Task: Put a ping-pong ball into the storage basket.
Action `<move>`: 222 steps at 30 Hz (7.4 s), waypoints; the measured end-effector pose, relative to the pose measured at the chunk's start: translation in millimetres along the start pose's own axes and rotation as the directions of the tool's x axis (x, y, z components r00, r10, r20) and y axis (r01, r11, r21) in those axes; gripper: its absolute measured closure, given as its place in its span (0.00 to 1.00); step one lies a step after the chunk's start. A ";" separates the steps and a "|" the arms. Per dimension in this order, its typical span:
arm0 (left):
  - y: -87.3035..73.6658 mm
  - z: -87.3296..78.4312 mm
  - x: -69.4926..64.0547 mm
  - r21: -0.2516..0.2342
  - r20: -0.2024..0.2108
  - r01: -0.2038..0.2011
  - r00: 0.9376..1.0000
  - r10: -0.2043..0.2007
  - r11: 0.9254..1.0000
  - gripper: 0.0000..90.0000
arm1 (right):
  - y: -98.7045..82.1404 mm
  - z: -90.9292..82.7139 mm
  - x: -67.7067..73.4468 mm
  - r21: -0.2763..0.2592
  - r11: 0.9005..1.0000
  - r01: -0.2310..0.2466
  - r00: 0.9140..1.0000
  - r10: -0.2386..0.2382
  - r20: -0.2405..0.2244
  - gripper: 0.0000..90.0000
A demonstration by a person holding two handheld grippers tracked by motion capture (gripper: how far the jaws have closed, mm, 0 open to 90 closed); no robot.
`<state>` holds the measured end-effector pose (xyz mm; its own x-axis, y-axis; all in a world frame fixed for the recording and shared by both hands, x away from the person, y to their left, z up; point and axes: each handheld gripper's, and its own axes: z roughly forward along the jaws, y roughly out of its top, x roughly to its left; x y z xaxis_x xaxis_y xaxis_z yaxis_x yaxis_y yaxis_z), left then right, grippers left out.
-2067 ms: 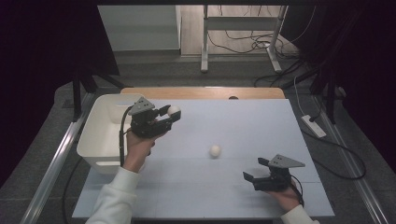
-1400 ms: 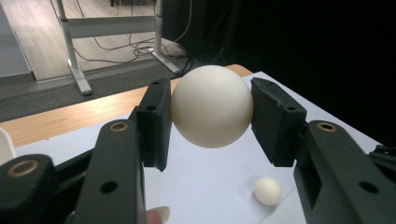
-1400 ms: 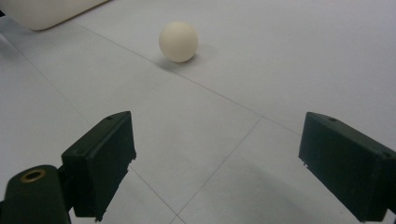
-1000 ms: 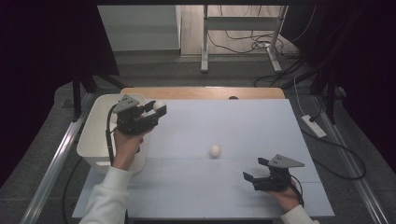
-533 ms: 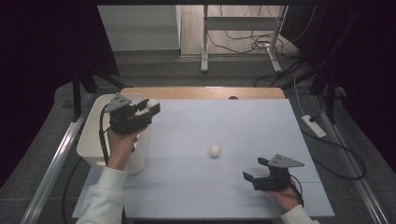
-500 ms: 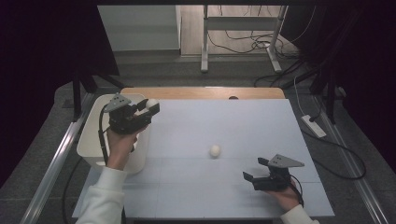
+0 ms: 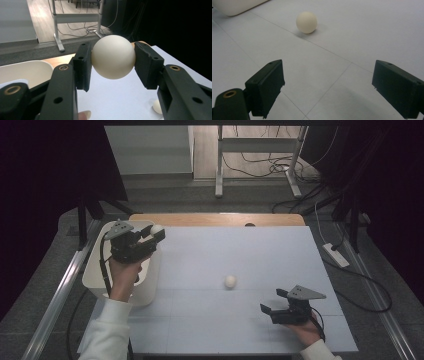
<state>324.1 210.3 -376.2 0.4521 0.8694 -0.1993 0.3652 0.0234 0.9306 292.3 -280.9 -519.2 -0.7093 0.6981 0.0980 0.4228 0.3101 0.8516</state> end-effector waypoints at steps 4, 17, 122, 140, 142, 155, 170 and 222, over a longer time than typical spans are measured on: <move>0.8 -2.7 2.3 0.003 -0.011 -0.003 1.000 0.003 1.000 0.56 | 0.1 -0.1 -0.1 -0.001 1.000 0.000 1.000 0.000 0.001 0.12; 0.6 -7.6 11.7 0.004 -0.042 0.011 0.999 -0.011 1.000 0.56 | 0.0 0.1 -0.1 -0.002 1.000 -0.001 1.000 0.001 0.003 0.12; -0.4 -35.0 51.8 0.084 -0.087 0.128 0.989 -0.121 0.988 0.22 | -1.9 -5.3 -2.2 -0.013 1.000 -0.025 1.000 0.025 0.012 0.12; -4.9 -36.3 5.4 -0.002 0.080 0.027 0.996 -0.027 1.000 0.20 | -0.5 -1.0 -3.3 -0.017 1.000 -0.006 1.000 0.006 0.016 0.12; -6.4 -33.7 1.9 0.000 0.088 0.022 0.996 -0.022 1.000 0.20 | -0.5 -0.8 -3.2 -0.016 1.000 -0.004 1.000 0.004 0.015 0.12; -9.6 -31.5 -11.1 0.013 0.121 -0.010 0.993 0.008 1.000 0.19 | 1.5 3.3 -2.7 -0.013 1.000 0.006 1.000 -0.005 0.009 0.12; -22.4 -11.8 -32.4 0.085 0.168 -0.061 0.985 0.046 0.994 0.19 | 2.6 4.0 -2.3 -0.015 1.000 -0.001 1.000 0.002 0.007 0.12; -63.0 54.6 -80.8 0.216 0.308 -0.143 0.949 0.072 0.966 0.19 | 7.0 11.3 4.1 -0.013 0.999 0.039 0.999 -0.039 -0.012 0.12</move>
<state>309.0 111.6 -435.6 0.7059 0.6743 -0.2167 0.4637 -0.2088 0.8610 298.8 -268.6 -518.6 -0.7322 0.6774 0.0710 0.3872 0.3282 0.8616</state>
